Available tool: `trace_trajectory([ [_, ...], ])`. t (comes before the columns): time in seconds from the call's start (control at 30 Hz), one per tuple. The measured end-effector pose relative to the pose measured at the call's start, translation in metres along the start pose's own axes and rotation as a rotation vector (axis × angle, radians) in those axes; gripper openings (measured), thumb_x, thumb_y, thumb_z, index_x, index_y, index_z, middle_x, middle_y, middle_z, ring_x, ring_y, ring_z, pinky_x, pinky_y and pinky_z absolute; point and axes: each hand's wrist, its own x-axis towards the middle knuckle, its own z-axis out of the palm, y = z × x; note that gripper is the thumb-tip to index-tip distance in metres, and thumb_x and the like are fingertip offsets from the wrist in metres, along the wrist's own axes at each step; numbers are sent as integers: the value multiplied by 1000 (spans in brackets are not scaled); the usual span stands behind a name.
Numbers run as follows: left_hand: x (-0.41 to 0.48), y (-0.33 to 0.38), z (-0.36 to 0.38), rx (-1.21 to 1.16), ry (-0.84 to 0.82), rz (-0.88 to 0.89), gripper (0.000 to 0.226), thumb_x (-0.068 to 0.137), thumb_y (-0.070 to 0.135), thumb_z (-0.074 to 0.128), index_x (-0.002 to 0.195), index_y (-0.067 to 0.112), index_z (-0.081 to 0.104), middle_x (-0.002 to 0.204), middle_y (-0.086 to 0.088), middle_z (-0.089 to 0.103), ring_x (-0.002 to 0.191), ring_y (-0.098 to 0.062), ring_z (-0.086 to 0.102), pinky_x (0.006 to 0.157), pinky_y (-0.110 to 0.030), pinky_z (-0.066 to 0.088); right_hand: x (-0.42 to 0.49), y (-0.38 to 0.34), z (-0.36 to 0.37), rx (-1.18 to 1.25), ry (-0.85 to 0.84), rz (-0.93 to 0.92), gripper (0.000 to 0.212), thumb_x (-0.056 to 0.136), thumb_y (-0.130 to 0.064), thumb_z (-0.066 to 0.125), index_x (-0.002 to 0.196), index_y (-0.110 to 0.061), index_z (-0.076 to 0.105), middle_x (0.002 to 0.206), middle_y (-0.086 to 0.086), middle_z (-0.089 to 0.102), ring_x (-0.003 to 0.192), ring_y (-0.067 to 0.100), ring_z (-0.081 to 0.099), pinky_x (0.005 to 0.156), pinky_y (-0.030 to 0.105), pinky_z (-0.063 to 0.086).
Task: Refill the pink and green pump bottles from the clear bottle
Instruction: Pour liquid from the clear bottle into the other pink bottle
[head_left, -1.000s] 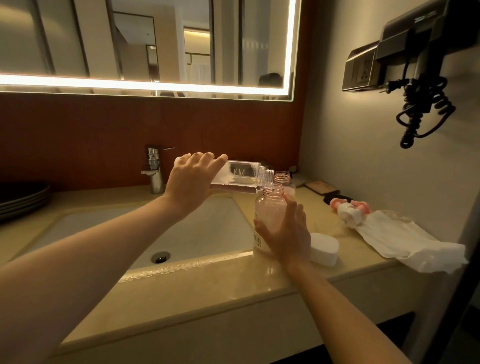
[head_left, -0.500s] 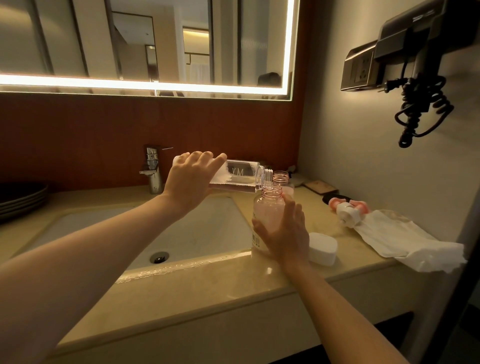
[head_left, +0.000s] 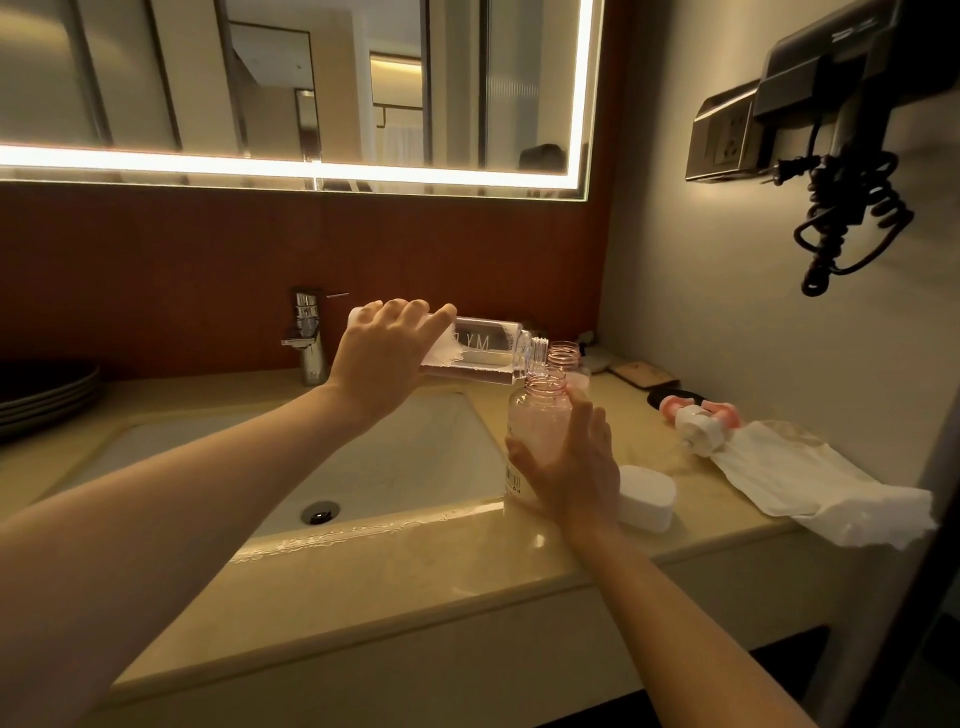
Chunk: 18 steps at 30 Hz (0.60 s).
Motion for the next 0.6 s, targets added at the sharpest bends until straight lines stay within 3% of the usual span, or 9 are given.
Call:
trace_trajectory([
  [0.43,2,0,-5,23,-23,6,72,66,10,80,121,19,35,103,-11,64,90,-33,63,75,-49,52,1,-1,0,-10,-4,26,81,73,-56,66,123,-36,6,128,11,43,112,25,47,77,36,49],
  [0.6,2,0,-3,28,-22,2,73,65,13,82,121,19,36,103,-9,63,90,-31,63,75,-48,52,1,0,0,-16,-7,21,82,72,-57,65,124,-36,5,129,9,42,112,23,46,75,34,49],
])
